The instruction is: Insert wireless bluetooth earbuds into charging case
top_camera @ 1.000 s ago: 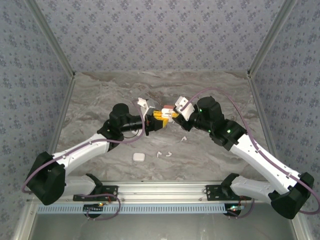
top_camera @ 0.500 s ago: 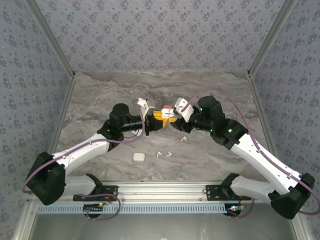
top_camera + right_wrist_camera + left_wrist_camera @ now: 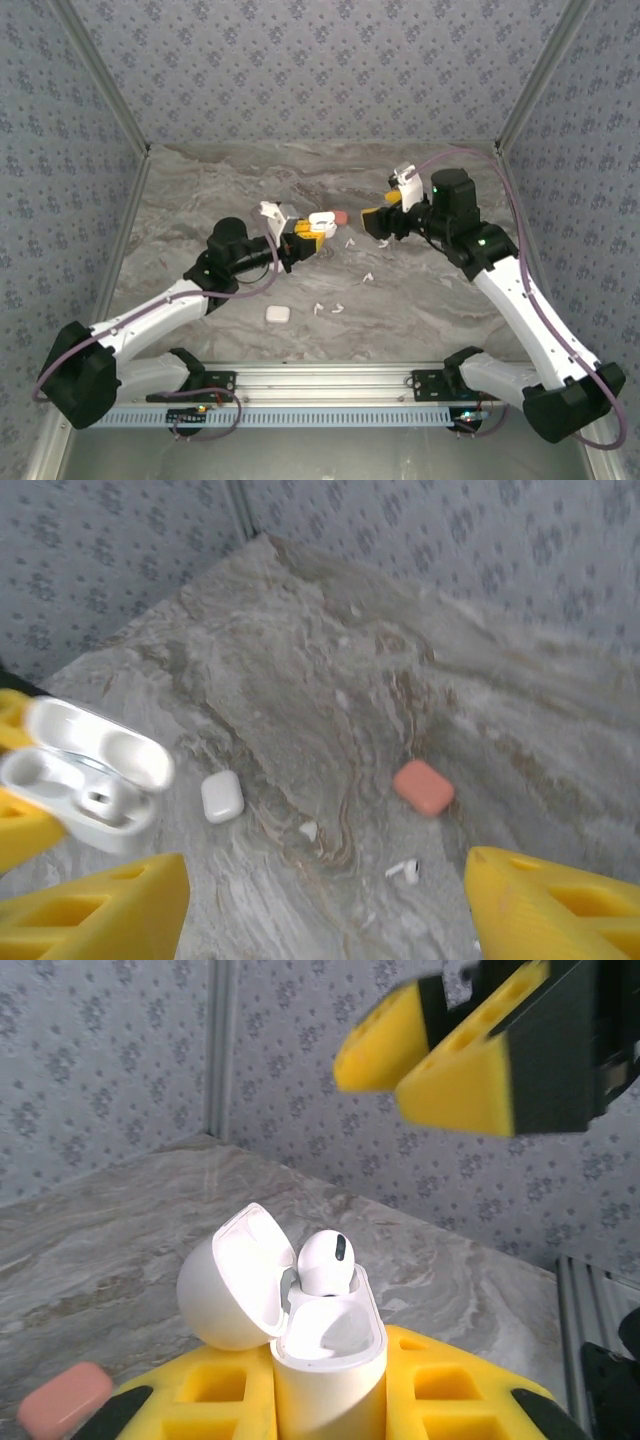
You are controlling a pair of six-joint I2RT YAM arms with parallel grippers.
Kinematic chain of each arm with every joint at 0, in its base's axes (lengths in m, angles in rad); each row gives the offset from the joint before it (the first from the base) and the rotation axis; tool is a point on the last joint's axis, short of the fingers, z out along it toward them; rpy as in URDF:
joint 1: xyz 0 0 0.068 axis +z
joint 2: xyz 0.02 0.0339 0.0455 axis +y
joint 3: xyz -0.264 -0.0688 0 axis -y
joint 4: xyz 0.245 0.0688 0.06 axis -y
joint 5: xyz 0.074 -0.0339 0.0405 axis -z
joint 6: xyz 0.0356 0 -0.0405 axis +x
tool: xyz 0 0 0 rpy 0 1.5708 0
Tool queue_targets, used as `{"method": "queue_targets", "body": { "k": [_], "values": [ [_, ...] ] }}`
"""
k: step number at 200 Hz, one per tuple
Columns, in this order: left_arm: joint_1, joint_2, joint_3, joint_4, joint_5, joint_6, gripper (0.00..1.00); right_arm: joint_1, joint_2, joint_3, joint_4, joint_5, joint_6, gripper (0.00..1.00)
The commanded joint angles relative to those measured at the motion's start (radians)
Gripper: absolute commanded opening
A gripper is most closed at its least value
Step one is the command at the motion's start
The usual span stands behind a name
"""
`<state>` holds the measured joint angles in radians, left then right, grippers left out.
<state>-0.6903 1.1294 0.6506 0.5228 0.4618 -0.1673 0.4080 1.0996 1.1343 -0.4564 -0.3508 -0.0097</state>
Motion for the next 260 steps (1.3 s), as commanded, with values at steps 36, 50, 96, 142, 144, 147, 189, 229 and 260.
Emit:
{"method": "queue_targets", "body": {
  "k": [36,50,96,142,144,147,189,229,260],
  "values": [
    [-0.006,-0.078,-0.014,-0.020,-0.083,0.054,0.00,-0.018,0.196,-0.176,-0.032,0.025,0.122,0.71],
    [-0.007,-0.080,-0.014,-0.024,-0.084,0.053,0.00,-0.016,0.237,-0.212,-0.016,0.042,0.138,0.68],
    [-0.008,-0.067,-0.008,-0.024,-0.081,0.053,0.00,0.009,0.349,-0.290,0.043,0.084,0.178,0.62],
    [-0.007,-0.060,-0.003,-0.022,-0.077,0.049,0.00,0.039,0.456,-0.292,0.084,0.119,0.187,0.54],
    [-0.008,-0.061,-0.004,-0.023,-0.076,0.048,0.00,0.040,0.461,-0.291,0.086,0.120,0.187,0.54],
    [-0.007,-0.062,-0.004,-0.023,-0.077,0.049,0.00,0.042,0.467,-0.289,0.087,0.124,0.187,0.54],
    [-0.006,-0.068,-0.002,-0.032,-0.080,0.053,0.00,0.056,0.519,-0.272,0.095,0.147,0.189,0.46],
    [-0.007,-0.063,-0.001,-0.030,-0.080,0.053,0.00,0.058,0.539,-0.269,0.095,0.145,0.185,0.39],
    [-0.007,-0.064,-0.001,-0.028,-0.080,0.054,0.00,0.063,0.555,-0.268,0.090,0.149,0.180,0.35]
  ]
}}
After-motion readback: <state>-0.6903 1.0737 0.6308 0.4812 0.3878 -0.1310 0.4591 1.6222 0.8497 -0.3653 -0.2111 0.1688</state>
